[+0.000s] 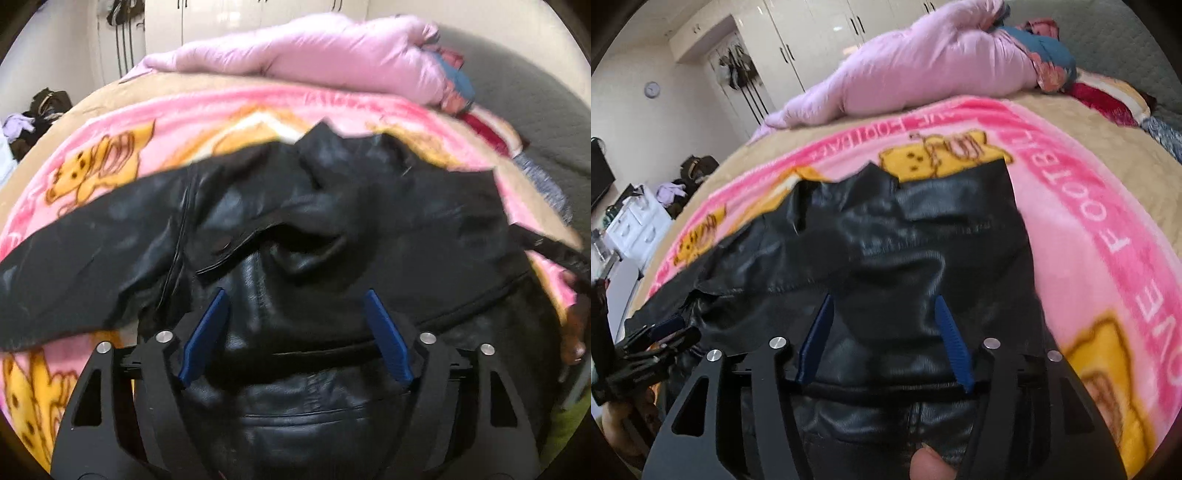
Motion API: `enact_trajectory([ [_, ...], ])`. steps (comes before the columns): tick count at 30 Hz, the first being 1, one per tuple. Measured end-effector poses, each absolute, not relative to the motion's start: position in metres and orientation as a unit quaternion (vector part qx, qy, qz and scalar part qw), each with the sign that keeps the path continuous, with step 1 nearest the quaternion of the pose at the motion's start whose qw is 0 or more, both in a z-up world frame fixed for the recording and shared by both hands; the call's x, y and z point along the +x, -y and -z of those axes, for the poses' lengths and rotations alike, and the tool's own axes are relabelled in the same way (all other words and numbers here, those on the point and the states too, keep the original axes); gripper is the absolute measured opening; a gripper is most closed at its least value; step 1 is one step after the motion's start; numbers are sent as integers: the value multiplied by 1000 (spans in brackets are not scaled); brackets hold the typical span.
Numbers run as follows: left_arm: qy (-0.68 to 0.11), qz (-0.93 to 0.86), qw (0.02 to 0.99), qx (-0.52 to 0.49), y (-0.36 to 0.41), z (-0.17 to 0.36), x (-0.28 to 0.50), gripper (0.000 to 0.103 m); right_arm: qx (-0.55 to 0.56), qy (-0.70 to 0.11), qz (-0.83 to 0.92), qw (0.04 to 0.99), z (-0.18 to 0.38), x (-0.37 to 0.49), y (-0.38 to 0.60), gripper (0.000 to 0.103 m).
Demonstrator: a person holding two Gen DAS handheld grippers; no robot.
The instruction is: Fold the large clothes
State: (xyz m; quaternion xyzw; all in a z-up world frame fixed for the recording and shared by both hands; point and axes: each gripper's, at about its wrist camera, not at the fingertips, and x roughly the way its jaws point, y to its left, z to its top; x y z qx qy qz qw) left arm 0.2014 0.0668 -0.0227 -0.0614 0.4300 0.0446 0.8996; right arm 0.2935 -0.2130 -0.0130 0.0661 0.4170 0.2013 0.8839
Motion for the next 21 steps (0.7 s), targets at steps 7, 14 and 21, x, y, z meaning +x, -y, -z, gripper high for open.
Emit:
enact_trajectory([
  [7,-443,-37,889,-111,-84,44,194,79,39,-466,-156,870,44,295,210,62],
  [14,-407,-24,904,-129,-85,18,168,84,57,-414,-164,894,22,255,212,84],
  [21,-387,-27,912,-135,-84,3,153,93,65,-380,-170,907,-4,227,205,97],
])
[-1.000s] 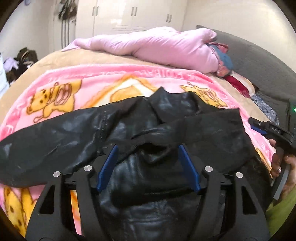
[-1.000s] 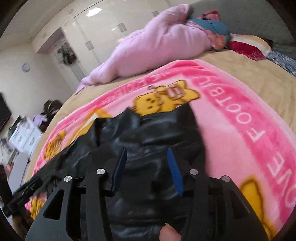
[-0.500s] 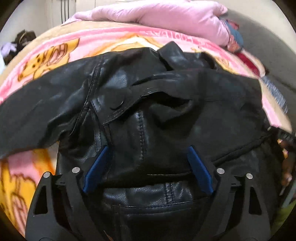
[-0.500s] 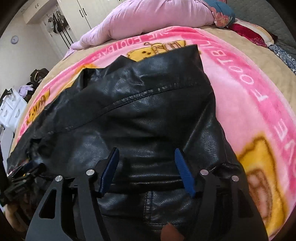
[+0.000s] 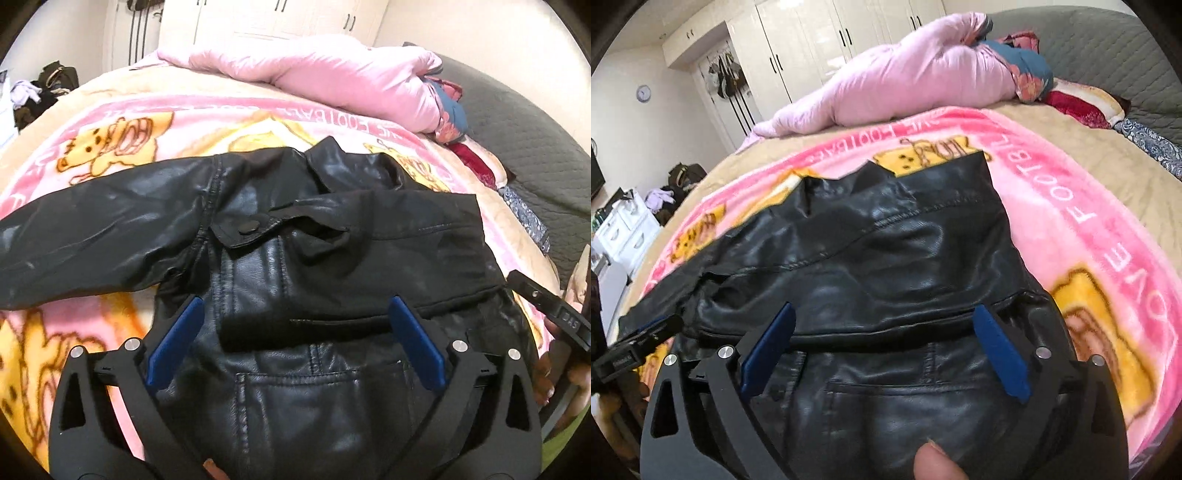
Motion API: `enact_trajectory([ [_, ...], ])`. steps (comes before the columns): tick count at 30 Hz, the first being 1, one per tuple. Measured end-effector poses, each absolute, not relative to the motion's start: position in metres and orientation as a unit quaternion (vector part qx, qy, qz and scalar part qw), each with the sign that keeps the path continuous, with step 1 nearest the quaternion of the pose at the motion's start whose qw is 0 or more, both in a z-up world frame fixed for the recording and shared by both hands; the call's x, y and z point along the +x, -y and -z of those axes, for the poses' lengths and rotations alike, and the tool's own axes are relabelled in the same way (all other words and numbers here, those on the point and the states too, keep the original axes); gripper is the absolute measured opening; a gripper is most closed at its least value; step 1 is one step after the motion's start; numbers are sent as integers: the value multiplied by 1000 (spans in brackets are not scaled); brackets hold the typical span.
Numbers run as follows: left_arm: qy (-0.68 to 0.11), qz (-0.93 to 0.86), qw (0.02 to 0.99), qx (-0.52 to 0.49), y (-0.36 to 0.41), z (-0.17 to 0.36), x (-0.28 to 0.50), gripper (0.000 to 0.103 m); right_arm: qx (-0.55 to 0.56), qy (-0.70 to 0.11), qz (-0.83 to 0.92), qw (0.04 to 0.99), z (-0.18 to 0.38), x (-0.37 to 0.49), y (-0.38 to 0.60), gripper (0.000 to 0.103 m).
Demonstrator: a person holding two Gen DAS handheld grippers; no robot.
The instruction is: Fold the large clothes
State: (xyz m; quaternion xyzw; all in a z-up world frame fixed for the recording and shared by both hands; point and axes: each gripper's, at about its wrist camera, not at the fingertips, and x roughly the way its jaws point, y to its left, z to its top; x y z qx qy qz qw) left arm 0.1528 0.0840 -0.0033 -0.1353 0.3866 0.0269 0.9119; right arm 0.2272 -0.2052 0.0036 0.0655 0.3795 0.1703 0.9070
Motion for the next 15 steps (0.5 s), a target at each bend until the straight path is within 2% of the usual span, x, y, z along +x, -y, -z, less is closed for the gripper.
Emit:
enact_trajectory([
  [15,-356,-91,914,-174,-160,-12,106,93,36,-348,-221,910,-49,194,115,99],
])
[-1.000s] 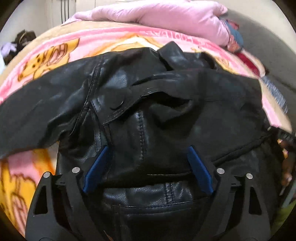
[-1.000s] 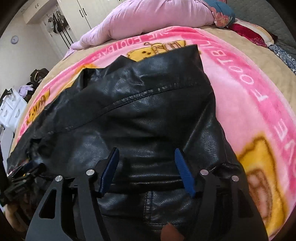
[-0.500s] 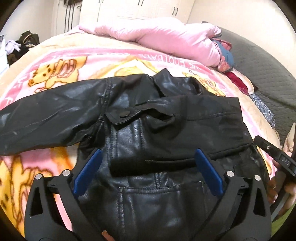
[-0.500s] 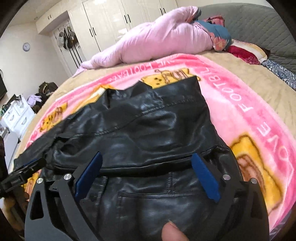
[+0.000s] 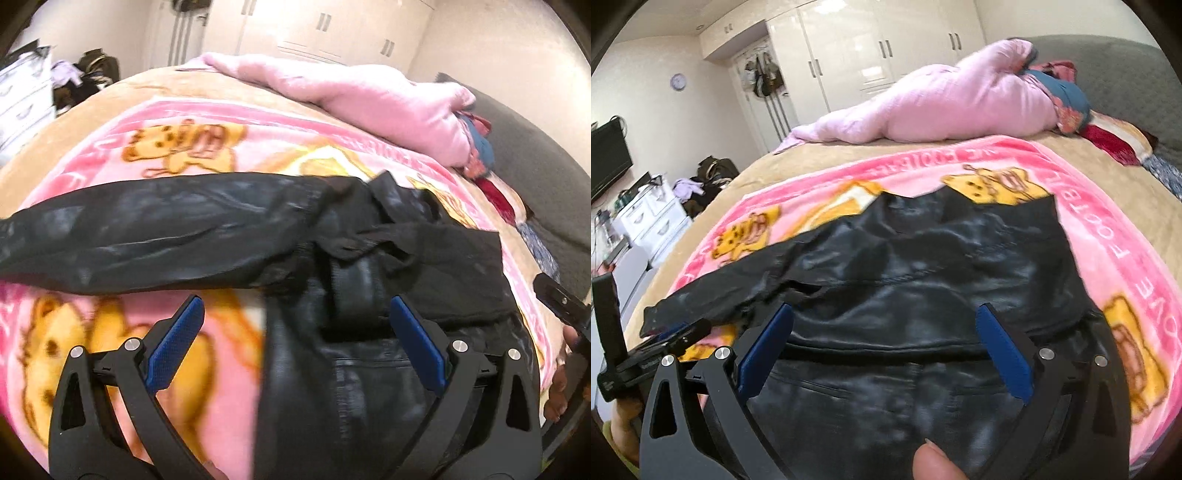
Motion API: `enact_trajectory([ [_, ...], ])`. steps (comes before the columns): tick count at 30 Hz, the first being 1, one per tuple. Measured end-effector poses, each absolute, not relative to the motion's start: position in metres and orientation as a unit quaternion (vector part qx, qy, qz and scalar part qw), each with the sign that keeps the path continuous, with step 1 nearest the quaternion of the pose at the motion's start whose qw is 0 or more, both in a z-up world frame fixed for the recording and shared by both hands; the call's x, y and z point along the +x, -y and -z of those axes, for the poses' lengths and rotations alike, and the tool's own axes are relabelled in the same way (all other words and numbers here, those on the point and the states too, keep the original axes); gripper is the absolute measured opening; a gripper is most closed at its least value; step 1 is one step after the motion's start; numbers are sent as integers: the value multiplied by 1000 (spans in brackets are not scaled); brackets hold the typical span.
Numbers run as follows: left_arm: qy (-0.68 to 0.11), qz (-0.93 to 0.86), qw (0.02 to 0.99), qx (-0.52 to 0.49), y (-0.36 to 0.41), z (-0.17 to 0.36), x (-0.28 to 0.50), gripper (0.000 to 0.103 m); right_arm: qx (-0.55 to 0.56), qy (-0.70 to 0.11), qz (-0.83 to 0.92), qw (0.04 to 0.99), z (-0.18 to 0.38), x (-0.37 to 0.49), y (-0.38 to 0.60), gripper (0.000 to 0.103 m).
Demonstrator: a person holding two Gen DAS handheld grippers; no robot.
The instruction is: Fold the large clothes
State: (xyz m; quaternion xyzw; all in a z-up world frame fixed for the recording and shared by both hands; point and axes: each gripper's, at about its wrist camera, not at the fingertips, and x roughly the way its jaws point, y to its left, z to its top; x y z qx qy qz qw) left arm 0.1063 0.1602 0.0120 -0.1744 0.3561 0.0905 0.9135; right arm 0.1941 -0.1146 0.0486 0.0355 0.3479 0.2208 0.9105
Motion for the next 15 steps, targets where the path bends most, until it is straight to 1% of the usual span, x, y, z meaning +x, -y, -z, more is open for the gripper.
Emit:
enact_trajectory([
  [4,-346,-118,912,-185,-182,-15,94,93,14,-333,-233,914,-55,183,77,99],
  [8,-336,-142,913,-181,-201,-19,84,93,1,-338,-258,905,-56,175,44,99],
  [15,-317,-177,904,-227,-242,-22,64,93,-18,-334,-295,895,-63,163,-8,99],
])
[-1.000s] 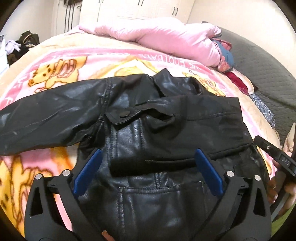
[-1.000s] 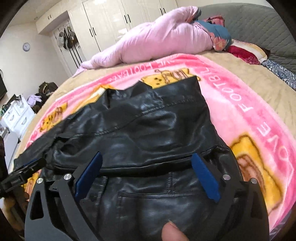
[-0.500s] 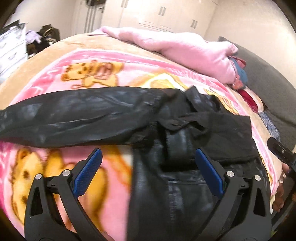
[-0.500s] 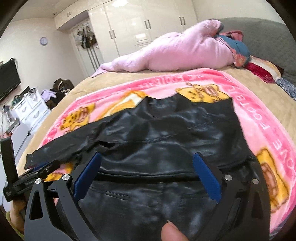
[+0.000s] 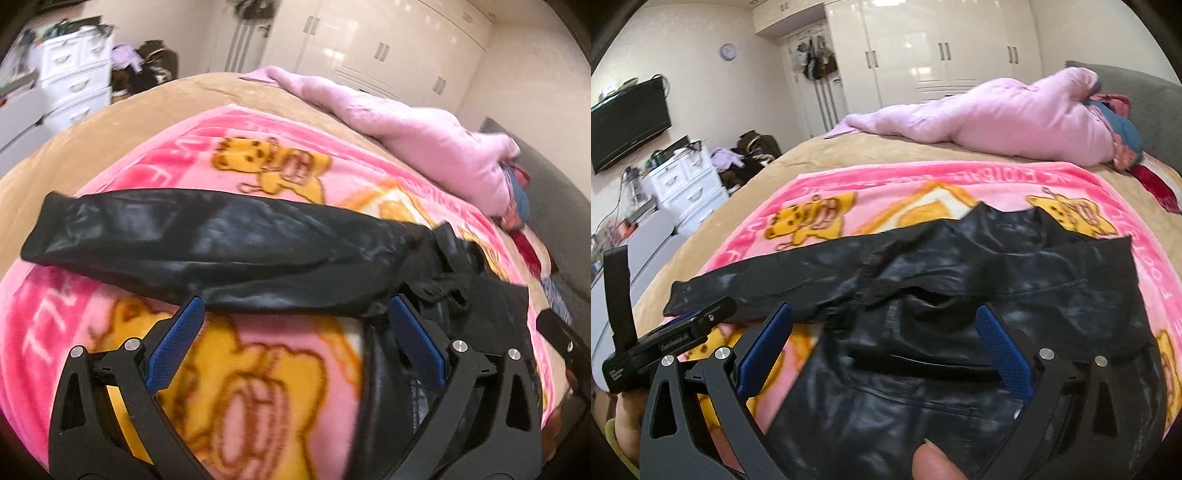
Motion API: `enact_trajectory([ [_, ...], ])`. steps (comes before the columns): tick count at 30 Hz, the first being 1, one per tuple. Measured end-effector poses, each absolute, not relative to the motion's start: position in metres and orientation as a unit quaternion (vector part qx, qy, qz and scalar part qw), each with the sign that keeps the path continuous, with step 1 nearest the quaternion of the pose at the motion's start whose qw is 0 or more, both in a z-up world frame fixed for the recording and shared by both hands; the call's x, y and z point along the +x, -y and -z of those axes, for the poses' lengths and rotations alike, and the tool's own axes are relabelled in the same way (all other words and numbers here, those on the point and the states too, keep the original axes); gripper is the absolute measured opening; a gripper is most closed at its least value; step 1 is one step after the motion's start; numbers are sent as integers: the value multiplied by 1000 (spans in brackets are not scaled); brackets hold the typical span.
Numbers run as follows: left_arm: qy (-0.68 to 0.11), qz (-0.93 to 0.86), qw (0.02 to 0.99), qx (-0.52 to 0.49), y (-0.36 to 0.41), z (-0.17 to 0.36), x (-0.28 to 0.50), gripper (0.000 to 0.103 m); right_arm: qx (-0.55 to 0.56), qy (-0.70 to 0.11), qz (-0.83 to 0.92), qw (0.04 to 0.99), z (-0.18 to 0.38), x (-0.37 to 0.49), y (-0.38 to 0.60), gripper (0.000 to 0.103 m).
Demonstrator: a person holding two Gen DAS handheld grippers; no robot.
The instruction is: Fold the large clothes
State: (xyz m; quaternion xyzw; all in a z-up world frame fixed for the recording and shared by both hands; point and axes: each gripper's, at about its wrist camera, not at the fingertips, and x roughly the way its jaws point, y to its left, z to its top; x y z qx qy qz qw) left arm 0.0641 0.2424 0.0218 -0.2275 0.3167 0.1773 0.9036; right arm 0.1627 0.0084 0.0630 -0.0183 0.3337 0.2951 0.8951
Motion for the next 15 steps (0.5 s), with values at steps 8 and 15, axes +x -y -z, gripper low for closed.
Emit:
enact_trajectory([
  [8,-301,-214,891,-266,-285,-19,42,93,-32,-339,-320,884,-62,158,-49,99],
  [15,-292,-245,873,-304,-320,-10,27,93,-45,-350,-347,869,-53,150,-79,99],
])
